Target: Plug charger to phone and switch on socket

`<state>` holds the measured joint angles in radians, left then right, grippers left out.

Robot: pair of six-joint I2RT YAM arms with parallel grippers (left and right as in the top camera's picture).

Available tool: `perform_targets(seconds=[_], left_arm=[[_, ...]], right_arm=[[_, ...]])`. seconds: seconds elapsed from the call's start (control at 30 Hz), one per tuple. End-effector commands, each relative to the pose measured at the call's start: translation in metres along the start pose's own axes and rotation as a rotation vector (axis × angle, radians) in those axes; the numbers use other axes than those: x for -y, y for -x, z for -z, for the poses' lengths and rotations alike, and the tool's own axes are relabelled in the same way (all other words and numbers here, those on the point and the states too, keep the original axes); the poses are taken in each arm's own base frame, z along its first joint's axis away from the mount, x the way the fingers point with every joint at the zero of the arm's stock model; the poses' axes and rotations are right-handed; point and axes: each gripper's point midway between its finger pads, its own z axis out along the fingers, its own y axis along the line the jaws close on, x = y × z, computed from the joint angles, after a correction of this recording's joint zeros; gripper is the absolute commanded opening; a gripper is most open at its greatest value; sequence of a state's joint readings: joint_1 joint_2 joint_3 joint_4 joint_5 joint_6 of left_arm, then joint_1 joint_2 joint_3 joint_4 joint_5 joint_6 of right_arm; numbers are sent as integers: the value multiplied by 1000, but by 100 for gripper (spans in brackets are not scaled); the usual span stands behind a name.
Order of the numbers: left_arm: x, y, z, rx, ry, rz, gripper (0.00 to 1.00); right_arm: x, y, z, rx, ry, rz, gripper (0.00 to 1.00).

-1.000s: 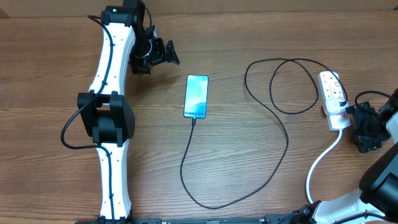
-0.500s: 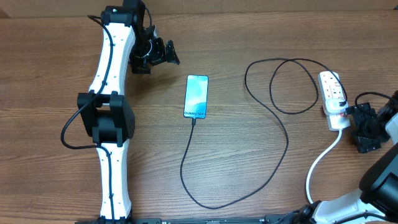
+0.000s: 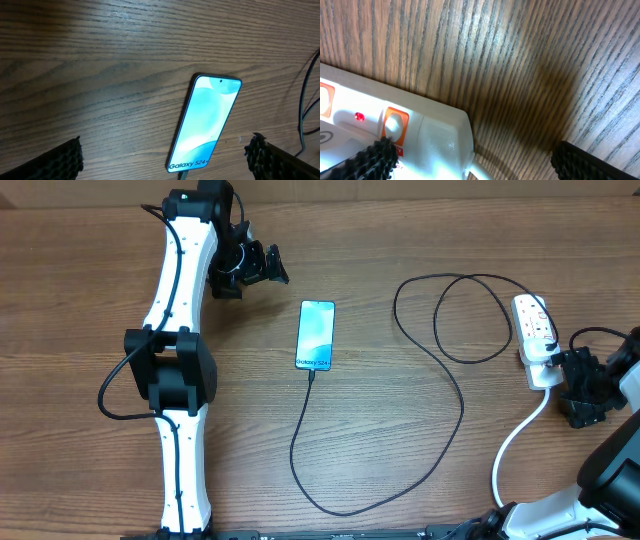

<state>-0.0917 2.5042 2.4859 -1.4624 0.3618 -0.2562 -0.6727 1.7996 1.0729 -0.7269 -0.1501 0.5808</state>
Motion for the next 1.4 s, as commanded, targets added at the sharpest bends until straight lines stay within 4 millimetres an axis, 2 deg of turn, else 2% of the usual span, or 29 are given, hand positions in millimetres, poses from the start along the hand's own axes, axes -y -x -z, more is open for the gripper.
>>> perform_targets(seconds=[0.0, 0.23, 0.47, 0.6, 0.77, 1.07, 1.27, 1.37], left_arm=[[6, 0, 8, 19, 1, -20, 100], [6, 0, 8, 19, 1, -21, 100], [6, 0, 8, 19, 1, -21, 100], [6, 0, 8, 19, 1, -20, 100], [6, 0, 8, 19, 1, -20, 100], [6, 0, 8, 19, 1, -21, 100], [6, 0, 8, 19, 1, -20, 100], [6, 0, 8, 19, 1, -21, 100]], right_arm=[[11, -10, -7, -25, -40, 11, 100], [9, -9, -5, -24, -39, 12, 100], [-12, 10, 30, -13, -30, 77, 100], [-22, 20, 41, 12, -13, 97, 100], [-11, 27, 41, 54, -77, 95, 100], [-8, 27, 36, 60, -83, 92, 100], [-17, 15, 24, 15, -1, 99, 100], [-15, 11, 18, 5, 7, 99, 100]])
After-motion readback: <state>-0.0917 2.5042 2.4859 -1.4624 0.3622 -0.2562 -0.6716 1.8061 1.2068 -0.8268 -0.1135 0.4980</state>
